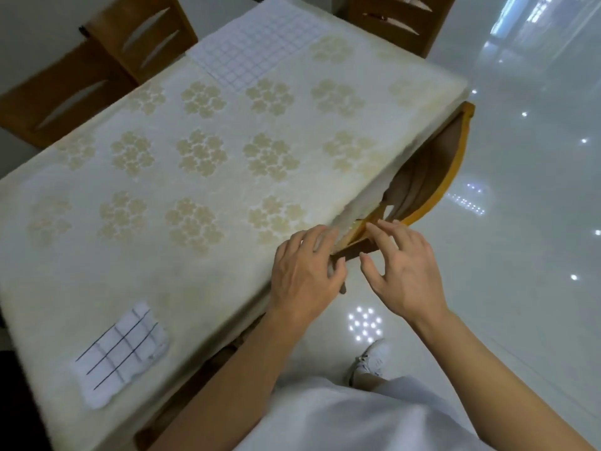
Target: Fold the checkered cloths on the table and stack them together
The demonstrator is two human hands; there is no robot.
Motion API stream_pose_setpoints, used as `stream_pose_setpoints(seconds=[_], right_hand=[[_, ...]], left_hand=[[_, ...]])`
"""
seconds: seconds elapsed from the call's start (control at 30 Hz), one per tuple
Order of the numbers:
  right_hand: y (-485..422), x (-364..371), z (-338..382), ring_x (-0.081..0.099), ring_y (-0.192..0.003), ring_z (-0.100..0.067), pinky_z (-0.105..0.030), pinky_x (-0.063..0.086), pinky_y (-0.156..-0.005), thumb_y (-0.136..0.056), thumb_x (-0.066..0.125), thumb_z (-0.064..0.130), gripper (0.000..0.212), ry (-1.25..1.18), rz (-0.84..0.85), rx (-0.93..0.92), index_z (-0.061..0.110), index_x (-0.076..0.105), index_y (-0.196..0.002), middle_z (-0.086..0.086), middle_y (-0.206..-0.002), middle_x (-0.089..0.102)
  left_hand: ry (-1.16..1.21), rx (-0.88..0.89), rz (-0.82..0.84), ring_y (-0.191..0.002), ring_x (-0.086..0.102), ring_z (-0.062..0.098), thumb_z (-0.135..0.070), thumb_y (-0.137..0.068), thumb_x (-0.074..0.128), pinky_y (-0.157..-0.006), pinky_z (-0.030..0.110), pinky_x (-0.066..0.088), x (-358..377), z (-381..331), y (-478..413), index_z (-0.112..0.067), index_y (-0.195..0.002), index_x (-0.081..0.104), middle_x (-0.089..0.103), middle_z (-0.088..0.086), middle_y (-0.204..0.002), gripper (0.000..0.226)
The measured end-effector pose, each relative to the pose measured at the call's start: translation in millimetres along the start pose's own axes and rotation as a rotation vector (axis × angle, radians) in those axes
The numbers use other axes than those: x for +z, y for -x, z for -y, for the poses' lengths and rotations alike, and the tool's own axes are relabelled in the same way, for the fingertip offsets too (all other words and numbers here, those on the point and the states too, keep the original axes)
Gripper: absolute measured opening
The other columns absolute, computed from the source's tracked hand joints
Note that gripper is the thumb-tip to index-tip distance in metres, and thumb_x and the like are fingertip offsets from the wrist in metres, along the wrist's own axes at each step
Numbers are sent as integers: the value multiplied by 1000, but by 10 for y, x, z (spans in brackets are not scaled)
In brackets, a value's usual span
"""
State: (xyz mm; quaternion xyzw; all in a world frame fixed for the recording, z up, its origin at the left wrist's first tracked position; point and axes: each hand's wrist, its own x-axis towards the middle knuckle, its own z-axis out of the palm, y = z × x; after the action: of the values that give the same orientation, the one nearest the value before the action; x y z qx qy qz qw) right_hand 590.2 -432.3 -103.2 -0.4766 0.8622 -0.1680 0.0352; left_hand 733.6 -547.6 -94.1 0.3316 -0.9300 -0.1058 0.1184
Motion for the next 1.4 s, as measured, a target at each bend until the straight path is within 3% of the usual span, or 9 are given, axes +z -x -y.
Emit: stream_pose_setpoints(seconds=[0.23, 0.47, 0.73, 0.87, 1.17, 1.4], right_hand=[[-184, -410, -1194, 50, -128, -29, -48, 41, -107, -93, 46, 46, 54, 20, -42, 69, 16, 57, -135, -8, -134, 59], [-314, -664, -1931, 50, -129, -31, -50, 41, -108, -92, 40, 48, 57, 60, -26, 143, 16, 56, -137, -9, -136, 58], [-652, -766, -2619, 51, -128, -32, -49, 40, -106, -93, 41, 48, 56, 85, -32, 169, 16, 57, -136, -11, -135, 60], [-996, -823, -3002, 51, -128, -32, -49, 40, -107, -93, 37, 49, 58, 86, -34, 189, 16, 57, -136, -11, -134, 60], [-2079, -1037, -3988, 53, -126, -31, -49, 41, -107, -94, 41, 47, 55, 95, 6, 199, 15, 57, -136, -11, -135, 59], [-2839, -1108, -4430, 53, -127, -31, -49, 39, -109, -94, 41, 48, 56, 72, 31, 177, 16, 56, -137, -10, -136, 59]], left_hand=[[-23, 50, 34, -123, 52, 23, -41, -91, 51, -100, 44, 46, 397, -952, -618, -20, -135, 56, 58, 2, -136, 49], [21, 175, -48, -107, 57, 20, -34, -86, 56, -87, 37, 47, 632, -1582, -1043, -21, -121, 62, 61, -2, -121, 38], [11, 206, -11, -110, 57, 20, -37, -89, 55, -84, 39, 50, 954, -1997, -1684, -19, -128, 60, 60, -2, -126, 43], [24, 196, 35, -119, 54, 20, -40, -90, 52, -93, 42, 48, 1141, -2258, -2175, -20, -132, 58, 59, 0, -132, 48], [-13, 199, 78, -121, 53, 19, -48, -93, 47, -98, 40, 46, 1608, -2901, -3601, -23, -138, 51, 56, -2, -137, 52], [13, 120, 63, -119, 55, 24, -44, -91, 51, -92, 43, 50, 1746, -3041, -4341, -21, -134, 55, 58, 2, -135, 49]])
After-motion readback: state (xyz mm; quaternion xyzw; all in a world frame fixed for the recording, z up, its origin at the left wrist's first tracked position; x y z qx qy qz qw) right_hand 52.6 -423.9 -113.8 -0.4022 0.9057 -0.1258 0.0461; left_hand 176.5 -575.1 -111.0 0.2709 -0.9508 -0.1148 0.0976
